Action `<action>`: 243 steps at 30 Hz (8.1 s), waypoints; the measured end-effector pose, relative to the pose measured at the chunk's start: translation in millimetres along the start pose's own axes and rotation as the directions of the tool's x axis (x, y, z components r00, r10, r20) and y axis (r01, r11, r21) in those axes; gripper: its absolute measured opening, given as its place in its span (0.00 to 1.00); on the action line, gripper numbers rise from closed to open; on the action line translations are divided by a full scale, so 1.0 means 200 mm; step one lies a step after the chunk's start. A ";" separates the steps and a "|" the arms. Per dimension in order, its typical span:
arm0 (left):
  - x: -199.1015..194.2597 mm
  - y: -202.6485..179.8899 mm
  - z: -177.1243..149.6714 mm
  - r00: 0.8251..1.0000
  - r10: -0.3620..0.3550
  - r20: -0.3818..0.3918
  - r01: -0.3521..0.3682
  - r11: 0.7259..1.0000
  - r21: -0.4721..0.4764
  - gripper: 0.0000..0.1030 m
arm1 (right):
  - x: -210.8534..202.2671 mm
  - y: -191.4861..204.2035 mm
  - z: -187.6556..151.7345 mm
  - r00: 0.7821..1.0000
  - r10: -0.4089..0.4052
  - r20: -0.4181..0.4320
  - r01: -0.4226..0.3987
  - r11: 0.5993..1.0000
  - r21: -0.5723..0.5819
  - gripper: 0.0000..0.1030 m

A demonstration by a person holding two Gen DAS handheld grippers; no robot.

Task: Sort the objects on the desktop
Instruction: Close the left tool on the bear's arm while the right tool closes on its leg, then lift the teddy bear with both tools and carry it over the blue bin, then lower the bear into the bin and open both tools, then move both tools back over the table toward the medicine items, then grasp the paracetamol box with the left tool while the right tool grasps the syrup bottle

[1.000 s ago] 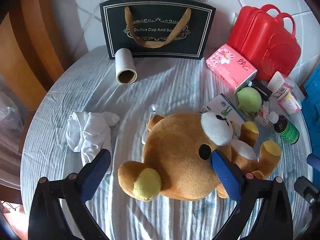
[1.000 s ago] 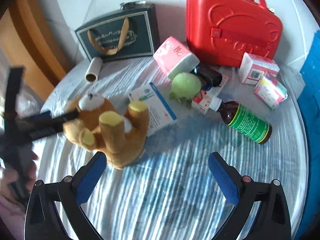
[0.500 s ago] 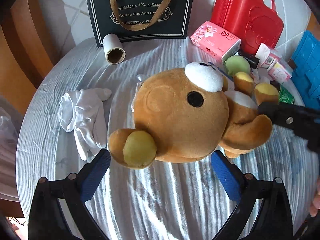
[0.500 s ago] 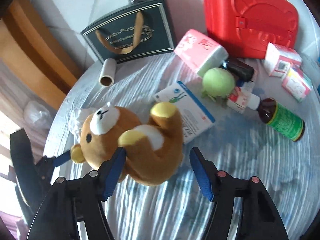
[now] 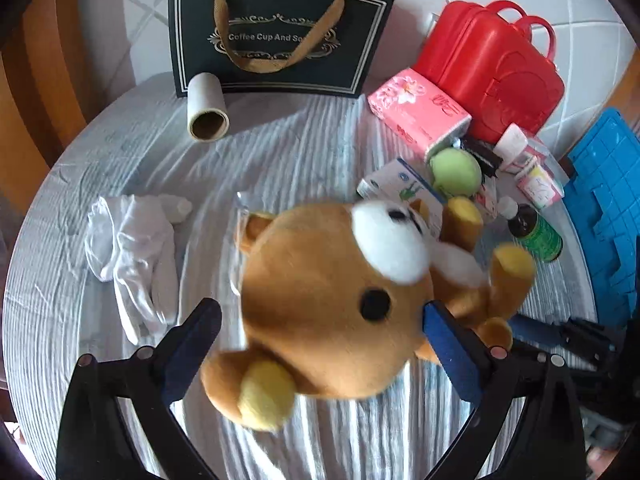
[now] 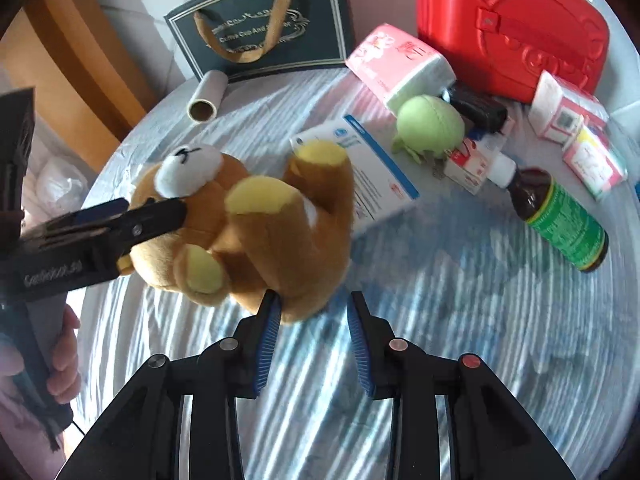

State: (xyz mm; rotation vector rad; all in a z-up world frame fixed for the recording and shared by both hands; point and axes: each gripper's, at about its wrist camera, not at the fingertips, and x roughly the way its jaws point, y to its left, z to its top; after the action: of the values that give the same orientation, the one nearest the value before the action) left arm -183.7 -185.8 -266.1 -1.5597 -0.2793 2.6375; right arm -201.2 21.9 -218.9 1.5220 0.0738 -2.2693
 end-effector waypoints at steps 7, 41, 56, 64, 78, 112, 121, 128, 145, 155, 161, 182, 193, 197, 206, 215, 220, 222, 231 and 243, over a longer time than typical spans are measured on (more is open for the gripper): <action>0.01 0.00 -0.19 0.998 0.061 0.030 -0.061 0.998 0.013 0.99 | -0.11 -0.10 -0.05 0.998 0.018 0.056 -0.022 0.998 0.067 0.57; -0.16 0.08 -0.13 0.991 0.051 0.126 -0.053 0.999 0.006 0.32 | -0.01 0.11 0.19 0.992 0.033 0.122 -0.027 0.999 -0.048 0.35; -0.31 -0.08 -0.23 0.973 0.129 0.192 -0.138 0.990 0.030 0.30 | -0.31 0.03 0.08 0.977 0.003 0.215 0.007 0.999 -0.044 0.12; -0.24 -0.03 -0.32 0.967 0.172 0.186 -0.181 0.983 0.030 0.30 | -0.23 0.07 0.02 0.968 0.074 0.240 -0.059 0.996 -0.067 0.48; -0.30 -0.08 -0.23 0.948 0.188 0.258 -0.204 0.978 0.036 0.29 | -0.02 0.12 0.10 0.979 -0.004 0.203 0.030 0.992 -0.126 0.21; -1.58 -2.26 0.00 0.684 -0.303 0.663 0.006 0.912 0.411 0.29 | -2.40 -0.82 -0.33 0.541 -0.497 0.679 0.480 0.845 0.236 0.21; -1.50 -3.30 0.11 0.718 -0.281 0.637 -0.019 0.907 0.421 0.29 | -2.88 -1.67 -0.31 0.520 -0.565 0.641 0.549 0.796 0.256 0.21; -1.29 -3.78 0.21 0.789 -0.168 0.590 -0.116 0.904 0.412 0.29 | -2.90 -2.21 -0.18 0.553 -0.576 0.601 0.590 0.781 0.206 0.20; -0.97 -4.03 0.31 0.827 0.047 0.560 -0.287 0.891 0.351 0.78 | -2.60 -2.64 -0.05 0.652 -0.548 0.525 0.561 0.814 0.153 0.77; -1.04 -3.91 0.33 0.834 0.043 0.550 -0.254 0.915 0.313 0.90 | -2.60 -2.60 -0.04 0.656 -0.560 0.506 0.568 0.808 0.159 0.91; -1.20 -3.74 0.33 0.830 0.029 0.557 -0.212 0.940 0.267 0.90 | -2.67 -2.51 -0.03 0.669 -0.537 0.514 0.549 0.823 0.145 0.98; -1.90 -2.39 0.14 0.816 0.104 0.569 -0.234 0.959 0.159 1.00 | -2.84 -1.13 0.04 0.699 -0.401 0.592 0.488 0.873 0.014 1.00; -1.74 -1.58 -0.01 0.836 0.170 0.522 -0.257 0.961 0.099 1.00 | -2.20 -0.64 -0.09 0.794 -0.262 0.549 0.300 0.954 0.021 1.00; -1.55 -1.38 -0.09 0.866 0.191 0.463 -0.253 0.965 0.075 1.00 | -1.95 -0.61 -0.23 0.824 -0.218 0.522 0.244 0.970 0.019 1.00; -1.09 -1.19 -0.18 0.929 0.217 0.299 -0.224 0.975 -0.012 1.00 | -1.37 -0.80 -0.35 0.913 -0.169 0.371 0.182 0.983 -0.002 1.00; -0.56 -1.06 -0.15 0.953 0.278 0.123 -0.255 0.950 -0.178 1.00 | -0.88 -1.01 -0.28 0.951 -0.087 0.296 0.106 0.993 -0.048 1.00; -0.36 -0.96 -0.10 0.952 0.304 0.037 -0.290 0.932 -0.218 1.00 | -0.65 -1.12 -0.25 0.970 -0.042 0.239 0.043 0.999 0.000 1.00; -0.29 -0.93 -0.05 0.952 0.305 0.014 -0.295 0.929 -0.221 1.00 | -0.57 -1.16 -0.24 0.975 -0.048 0.216 0.043 0.999 0.028 1.00; 0.14 -0.84 0.35 0.959 0.279 -0.043 -0.282 0.933 -0.225 1.00 | -0.33 -1.30 -0.17 0.986 -0.074 0.146 0.058 0.992 0.112 1.00; 0.63 -0.73 0.64 0.949 0.295 -0.108 -0.313 0.922 -0.229 1.00 | -0.07 -1.27 0.08 0.983 -0.116 0.140 0.122 0.992 -0.030 1.00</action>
State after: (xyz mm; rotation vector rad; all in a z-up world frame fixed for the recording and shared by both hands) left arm -361.8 -40.0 -286.6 -1.9123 -0.4005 2.8592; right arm -301.3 254.8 -245.0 1.3708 0.1728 -2.4457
